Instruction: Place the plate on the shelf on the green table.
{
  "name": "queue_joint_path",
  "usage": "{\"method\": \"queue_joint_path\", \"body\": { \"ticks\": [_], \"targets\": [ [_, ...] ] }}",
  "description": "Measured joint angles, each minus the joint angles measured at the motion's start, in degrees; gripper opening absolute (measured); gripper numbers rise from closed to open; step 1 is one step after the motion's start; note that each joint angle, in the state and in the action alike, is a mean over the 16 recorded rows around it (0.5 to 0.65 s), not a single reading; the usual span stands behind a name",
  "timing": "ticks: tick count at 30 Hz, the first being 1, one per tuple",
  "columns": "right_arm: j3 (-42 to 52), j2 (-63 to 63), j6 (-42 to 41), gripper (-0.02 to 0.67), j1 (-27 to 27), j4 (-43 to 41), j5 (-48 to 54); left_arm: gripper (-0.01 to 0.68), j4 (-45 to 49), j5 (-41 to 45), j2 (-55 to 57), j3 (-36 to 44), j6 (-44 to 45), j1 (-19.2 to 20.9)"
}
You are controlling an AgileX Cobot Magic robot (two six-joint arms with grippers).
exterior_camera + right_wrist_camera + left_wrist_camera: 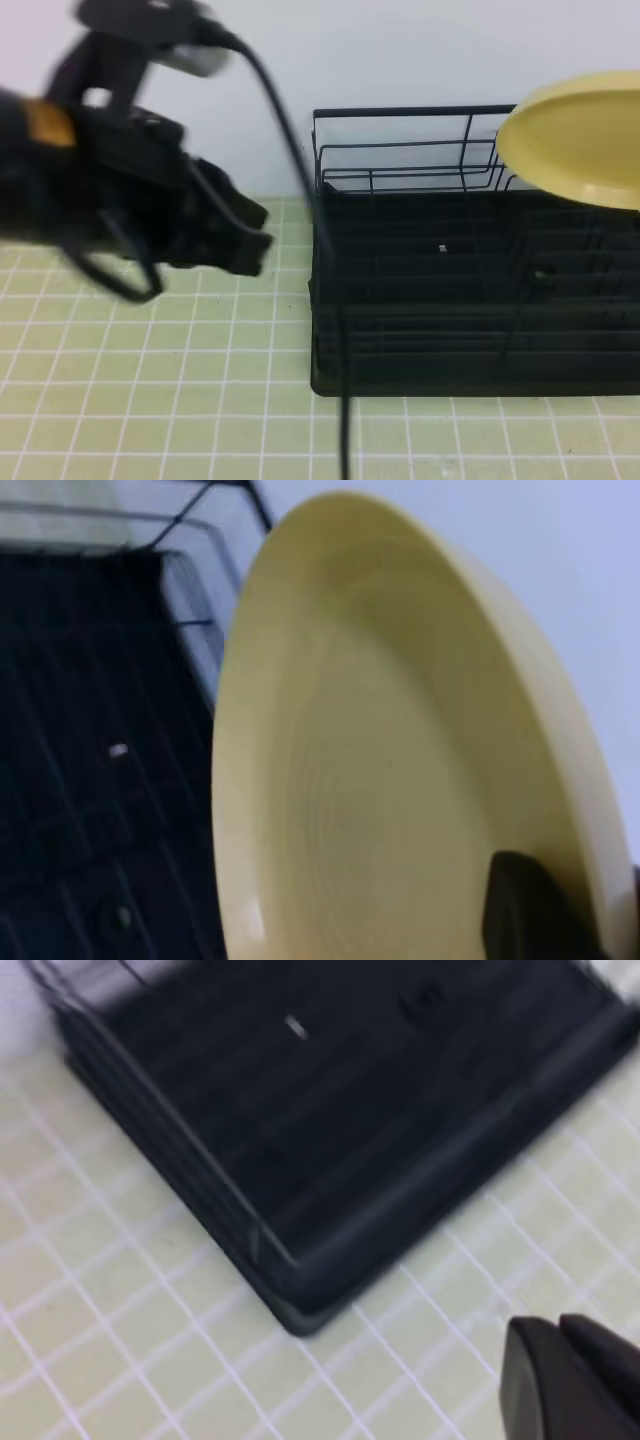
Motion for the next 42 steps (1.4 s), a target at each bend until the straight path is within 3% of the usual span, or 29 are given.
{"method": "queue_joint_path", "body": {
  "ticks": [11, 17, 42],
  "targets": [
    [-16.35, 14.07, -4.22, -0.004, 0.0, -5.34, 13.1, 0.0, 3.4, -18.41, -16.19, 17.52, -6.26, 0.0],
    [-22.1, 20.38, -4.25, -0.004, 0.0, -6.99, 14.82, 0.0, 3.5, -23.58, -20.16, 24.2, -6.51, 0.0],
    [-23.88, 31.06, -0.79, -0.003, 0.0, -10.86, 11.0, 0.0, 5.08, -24.95, -20.96, 26.62, -5.88, 0.0]
  ]
}}
